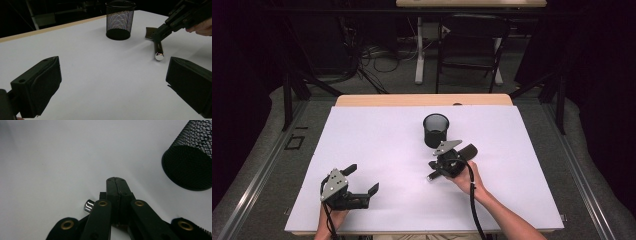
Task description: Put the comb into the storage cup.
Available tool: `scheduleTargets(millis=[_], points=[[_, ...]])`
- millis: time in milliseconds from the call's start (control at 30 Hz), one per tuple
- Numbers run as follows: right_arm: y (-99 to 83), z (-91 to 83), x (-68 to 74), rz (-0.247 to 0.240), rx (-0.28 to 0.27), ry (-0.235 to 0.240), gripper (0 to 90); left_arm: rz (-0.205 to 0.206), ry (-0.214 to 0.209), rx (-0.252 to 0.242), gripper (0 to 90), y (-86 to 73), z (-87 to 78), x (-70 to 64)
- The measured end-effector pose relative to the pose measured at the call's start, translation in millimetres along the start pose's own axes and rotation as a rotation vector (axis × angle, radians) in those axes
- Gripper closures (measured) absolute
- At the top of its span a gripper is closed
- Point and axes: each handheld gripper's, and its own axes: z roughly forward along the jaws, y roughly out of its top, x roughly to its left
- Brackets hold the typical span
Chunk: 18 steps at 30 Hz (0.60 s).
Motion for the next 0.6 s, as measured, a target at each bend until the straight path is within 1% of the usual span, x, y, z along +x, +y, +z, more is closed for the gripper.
scheduleTargets(millis=[133,267,300,367,500,533,600], points=[[0.6,7.3,1.5,-0.008,0.038,-0.001,90.0,0.000,0.002,0.001,0.2,-0.1,0.1,0.5],[1.6,10.8,0.7,-0.016,0.042,0.000,90.0,0.000,0.000,0.002,0.2,-0.1,0.3,0.6],[2.3,11.6,1.3,-0.009,0.045,0.001,90.0,0.000,-0.002,0.002,0.2,-0.2,0.5,0.6],[3.1,13.4,1.8,-0.015,0.057,0.004,90.0,0.003,-0.001,0.006,0.2,0.0,0.6,0.6],[3.8,17.9,3.6,-0.010,0.079,0.008,90.0,0.002,-0.004,0.008,0.3,-0.1,0.9,0.9],[3.9,18.7,3.8,-0.018,0.083,0.009,90.0,0.001,-0.004,0.007,0.3,-0.1,1.0,0.7],[4.1,19.1,4.8,-0.015,0.088,0.010,90.0,0.002,-0.002,0.010,0.3,-0.1,1.3,0.4]])
